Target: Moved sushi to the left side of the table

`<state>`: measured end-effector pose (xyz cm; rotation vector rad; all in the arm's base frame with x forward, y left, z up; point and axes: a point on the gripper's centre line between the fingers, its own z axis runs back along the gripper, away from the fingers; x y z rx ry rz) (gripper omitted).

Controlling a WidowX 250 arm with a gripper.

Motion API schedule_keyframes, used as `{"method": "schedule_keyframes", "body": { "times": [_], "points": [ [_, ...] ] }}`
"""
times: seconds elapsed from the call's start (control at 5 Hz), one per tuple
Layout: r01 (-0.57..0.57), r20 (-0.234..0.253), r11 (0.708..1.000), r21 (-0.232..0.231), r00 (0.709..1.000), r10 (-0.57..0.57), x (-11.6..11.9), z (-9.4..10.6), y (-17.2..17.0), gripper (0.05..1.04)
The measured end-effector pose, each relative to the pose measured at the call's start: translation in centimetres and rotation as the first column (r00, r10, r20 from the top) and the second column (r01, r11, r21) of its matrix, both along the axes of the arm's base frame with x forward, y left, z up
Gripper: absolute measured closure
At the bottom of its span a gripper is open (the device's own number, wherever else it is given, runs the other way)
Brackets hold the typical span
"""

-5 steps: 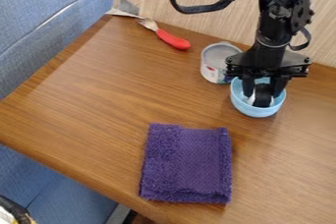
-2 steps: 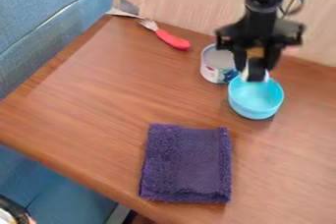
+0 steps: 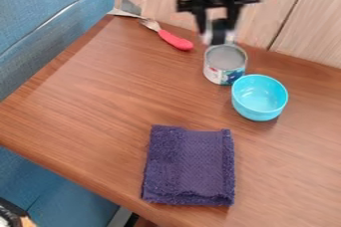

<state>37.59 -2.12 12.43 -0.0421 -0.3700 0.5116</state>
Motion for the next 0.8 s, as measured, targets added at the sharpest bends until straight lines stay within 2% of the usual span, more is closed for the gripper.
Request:
{"method": "schedule_keyframes", "body": {
  "times": [0.2, 0.6, 0.8],
  "points": [
    [-0.139, 0.019, 0.99, -0.002, 0.99, 0.139, 0.4, 0.9, 5.6, 0.59],
    [-0.326, -0.037, 0.944, -0.043, 0.945, 0.325, 1.1, -2.5, 14.2, 0.59],
    [-0.37, -0.05, 0.928, -0.032, 0.928, 0.368, 2.0, -3.8, 17.0, 0.59]
  ]
}}
